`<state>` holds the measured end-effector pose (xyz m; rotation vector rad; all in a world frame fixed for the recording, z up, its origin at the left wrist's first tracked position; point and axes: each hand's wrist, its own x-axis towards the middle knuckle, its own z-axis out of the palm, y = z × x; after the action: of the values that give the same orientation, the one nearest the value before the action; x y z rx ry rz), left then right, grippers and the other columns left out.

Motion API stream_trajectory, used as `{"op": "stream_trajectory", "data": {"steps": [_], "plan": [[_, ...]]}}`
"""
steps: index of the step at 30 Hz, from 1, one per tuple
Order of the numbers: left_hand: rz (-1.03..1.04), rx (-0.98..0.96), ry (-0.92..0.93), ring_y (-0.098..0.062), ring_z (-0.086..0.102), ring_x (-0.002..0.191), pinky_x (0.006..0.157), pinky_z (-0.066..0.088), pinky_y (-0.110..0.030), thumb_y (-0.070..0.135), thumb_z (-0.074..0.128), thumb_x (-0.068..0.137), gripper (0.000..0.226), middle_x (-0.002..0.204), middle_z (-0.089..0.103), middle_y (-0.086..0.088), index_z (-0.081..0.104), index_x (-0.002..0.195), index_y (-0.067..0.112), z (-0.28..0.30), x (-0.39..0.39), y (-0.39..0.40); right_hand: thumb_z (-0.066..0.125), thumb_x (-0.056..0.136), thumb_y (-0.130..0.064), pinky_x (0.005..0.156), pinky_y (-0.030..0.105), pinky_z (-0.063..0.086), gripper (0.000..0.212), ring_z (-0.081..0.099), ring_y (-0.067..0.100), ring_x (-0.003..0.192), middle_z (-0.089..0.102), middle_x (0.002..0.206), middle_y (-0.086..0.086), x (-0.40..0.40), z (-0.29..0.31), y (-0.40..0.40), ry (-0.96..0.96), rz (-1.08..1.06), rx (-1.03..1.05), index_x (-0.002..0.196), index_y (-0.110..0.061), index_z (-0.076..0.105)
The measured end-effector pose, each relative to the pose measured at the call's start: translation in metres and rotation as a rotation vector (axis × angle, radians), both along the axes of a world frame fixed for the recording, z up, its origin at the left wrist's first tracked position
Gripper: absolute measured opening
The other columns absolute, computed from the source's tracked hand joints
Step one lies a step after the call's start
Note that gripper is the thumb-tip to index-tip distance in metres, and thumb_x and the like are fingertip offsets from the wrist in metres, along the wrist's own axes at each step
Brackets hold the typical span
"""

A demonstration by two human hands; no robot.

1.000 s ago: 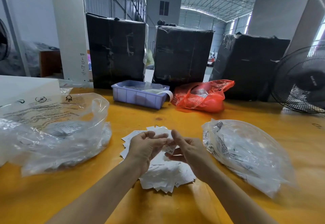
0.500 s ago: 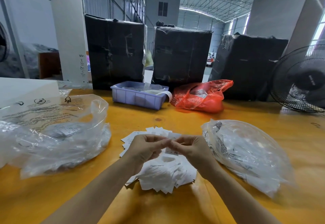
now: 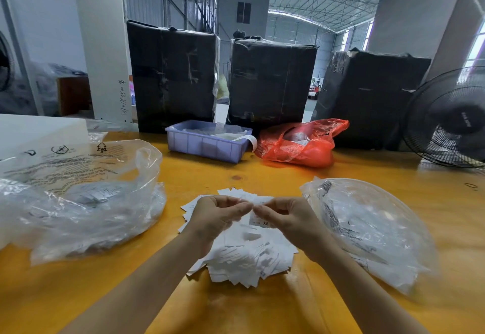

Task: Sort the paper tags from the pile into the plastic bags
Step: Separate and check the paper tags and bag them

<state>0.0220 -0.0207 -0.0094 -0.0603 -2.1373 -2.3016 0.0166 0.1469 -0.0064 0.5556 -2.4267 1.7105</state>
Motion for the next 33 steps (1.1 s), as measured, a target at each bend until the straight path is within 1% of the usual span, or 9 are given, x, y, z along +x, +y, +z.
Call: {"op": "stream_trajectory", "data": {"steps": [2,4,6,7,9,11,14,20,33], "plan": [[0.006,0.002,0.000,-0.008,0.053,0.061,0.067,0.041,-0.025,0.018,0.076,0.073,0.009,0.061,0.064,0.008,0.072,0.078,0.011,0.000,-0.001,-0.001,0.070,0.083,-0.011,0.064,0.022,0.050,0.006,0.064,0.005,0.065,0.071,0.071,-0.001,0.000,0.001,0.000,0.043,-0.076,-0.059,0.087,-0.015,0.072],[0.006,-0.014,0.005,-0.004,0.054,0.057,0.066,0.041,-0.023,0.018,0.077,0.071,0.011,0.060,0.065,0.009,0.072,0.078,0.012,0.001,-0.001,-0.001,0.069,0.082,-0.002,0.067,0.028,0.055,0.034,0.067,0.012,0.070,0.069,0.071,-0.002,-0.001,0.003,0.001,0.085,-0.174,-0.176,0.105,-0.025,0.061],[0.004,-0.031,0.012,-0.002,0.054,0.054,0.063,0.042,-0.019,0.017,0.078,0.071,0.009,0.059,0.065,0.009,0.072,0.076,0.012,0.000,-0.001,0.000,0.070,0.079,0.001,0.070,0.029,0.058,0.056,0.069,0.020,0.080,0.070,0.082,0.005,-0.001,0.006,0.003,0.035,-0.201,-0.355,0.121,-0.027,0.047],[0.003,-0.039,0.015,-0.002,0.054,0.054,0.061,0.042,-0.018,0.016,0.078,0.071,0.008,0.058,0.066,0.009,0.072,0.074,0.012,0.000,-0.001,0.001,0.071,0.078,0.002,0.070,0.029,0.058,0.058,0.069,0.023,0.084,0.068,0.090,0.012,-0.001,0.009,0.003,-0.017,-0.189,-0.447,0.123,-0.023,0.045],[0.001,-0.051,0.018,0.001,0.054,0.051,0.061,0.042,-0.018,0.015,0.079,0.070,0.009,0.058,0.066,0.008,0.071,0.073,0.012,0.000,-0.001,0.003,0.070,0.077,0.003,0.067,0.027,0.057,0.041,0.070,0.022,0.082,0.066,0.095,0.016,0.001,0.013,0.001,-0.088,-0.148,-0.559,0.113,-0.010,0.055],[-0.007,-0.052,0.016,0.001,0.053,0.050,0.062,0.041,-0.022,0.016,0.080,0.069,0.009,0.058,0.066,0.008,0.071,0.073,0.013,0.000,-0.001,0.004,0.069,0.078,0.002,0.063,0.023,0.055,0.019,0.070,0.016,0.073,0.069,0.085,0.011,0.004,0.015,-0.003,-0.083,-0.122,-0.524,0.095,-0.006,0.064],[-0.019,-0.045,0.015,0.001,0.053,0.050,0.064,0.040,-0.026,0.017,0.080,0.067,0.011,0.058,0.066,0.008,0.071,0.073,0.012,0.001,0.001,0.004,0.069,0.081,-0.001,0.062,0.023,0.055,0.007,0.069,0.017,0.069,0.071,0.077,0.007,0.006,0.013,-0.007,-0.061,-0.105,-0.459,0.084,-0.007,0.066],[-0.036,-0.050,0.007,-0.002,0.053,0.051,0.065,0.040,-0.028,0.017,0.079,0.069,0.010,0.057,0.065,0.008,0.071,0.074,0.013,0.003,0.002,0.004,0.070,0.081,-0.002,0.059,0.018,0.051,0.010,0.065,0.008,0.063,0.069,0.073,0.004,0.006,0.011,-0.008,0.022,-0.157,-0.334,0.079,-0.011,0.066],[-0.080,-0.044,-0.039,-0.004,0.053,0.053,0.066,0.041,-0.026,0.021,0.079,0.067,0.015,0.057,0.063,0.007,0.072,0.078,0.012,0.005,0.003,0.003,0.068,0.082,-0.002,0.054,0.017,0.051,0.008,0.068,0.013,0.060,0.070,0.072,0.007,0.009,0.011,-0.009,0.030,-0.154,-0.327,0.082,-0.008,0.063]]}}
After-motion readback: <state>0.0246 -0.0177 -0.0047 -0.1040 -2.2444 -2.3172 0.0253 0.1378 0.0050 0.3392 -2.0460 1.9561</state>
